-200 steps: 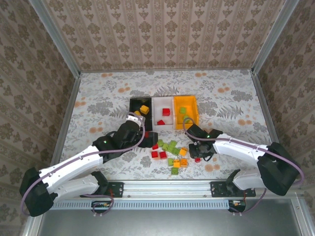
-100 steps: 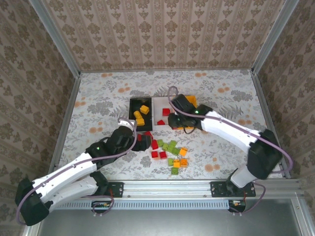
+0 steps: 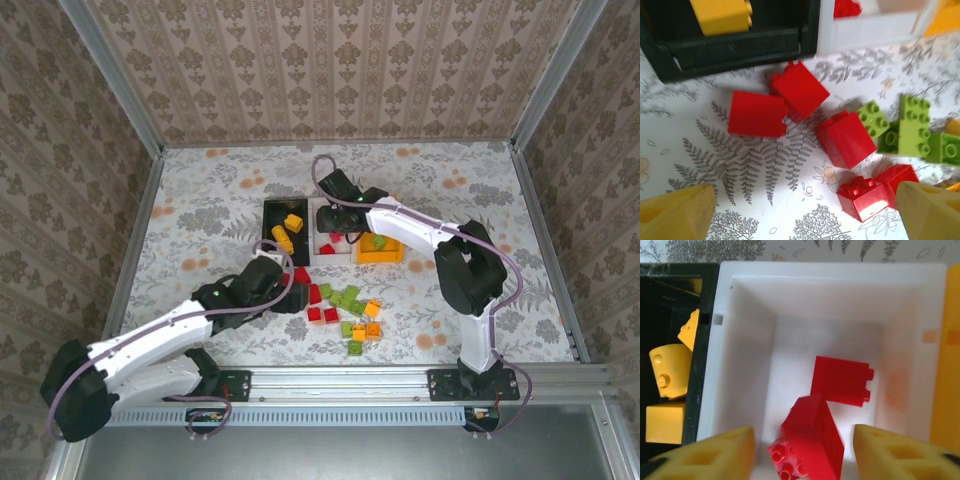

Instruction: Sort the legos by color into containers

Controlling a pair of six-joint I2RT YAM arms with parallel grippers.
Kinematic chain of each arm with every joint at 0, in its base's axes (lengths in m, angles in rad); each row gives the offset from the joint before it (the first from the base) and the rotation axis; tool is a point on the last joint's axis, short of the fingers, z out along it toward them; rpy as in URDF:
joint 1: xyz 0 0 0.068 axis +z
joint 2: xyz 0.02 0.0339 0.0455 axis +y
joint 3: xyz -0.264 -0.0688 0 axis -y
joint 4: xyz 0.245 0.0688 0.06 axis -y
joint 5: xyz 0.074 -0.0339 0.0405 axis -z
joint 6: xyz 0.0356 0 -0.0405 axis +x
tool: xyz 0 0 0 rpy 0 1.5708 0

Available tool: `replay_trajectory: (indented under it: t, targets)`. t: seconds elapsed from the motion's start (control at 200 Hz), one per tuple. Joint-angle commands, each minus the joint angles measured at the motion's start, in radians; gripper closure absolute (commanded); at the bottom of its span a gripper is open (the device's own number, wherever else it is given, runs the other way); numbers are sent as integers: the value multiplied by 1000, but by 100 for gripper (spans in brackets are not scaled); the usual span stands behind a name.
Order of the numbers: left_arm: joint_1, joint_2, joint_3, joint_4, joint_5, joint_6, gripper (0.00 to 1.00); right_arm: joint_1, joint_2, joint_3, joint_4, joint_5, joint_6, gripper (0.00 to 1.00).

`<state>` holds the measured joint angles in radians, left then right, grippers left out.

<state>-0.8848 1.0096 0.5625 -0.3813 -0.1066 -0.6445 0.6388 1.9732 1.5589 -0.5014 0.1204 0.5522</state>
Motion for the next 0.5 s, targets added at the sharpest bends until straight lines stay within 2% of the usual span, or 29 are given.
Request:
replay_trajectory:
  t: [0.0, 0.115, 0.235, 0.395, 0.495]
  targets:
    - [-28, 83, 37, 39, 50, 47, 6, -7, -36, 23, 11, 10, 0, 30]
    - [-109, 190, 73, 49, 29, 61, 7, -7, -115, -48, 45, 10, 5, 24]
    - [-183, 289, 99, 70, 11, 57, 10, -8, -188, -132, 69, 10, 9, 24]
    - [-212, 366, 116, 99, 5, 42, 21, -14, -264, -215, 98, 5, 17, 24]
    - [-212, 390, 125, 85, -2, 42, 31, -19, -294, -239, 102, 4, 17, 24]
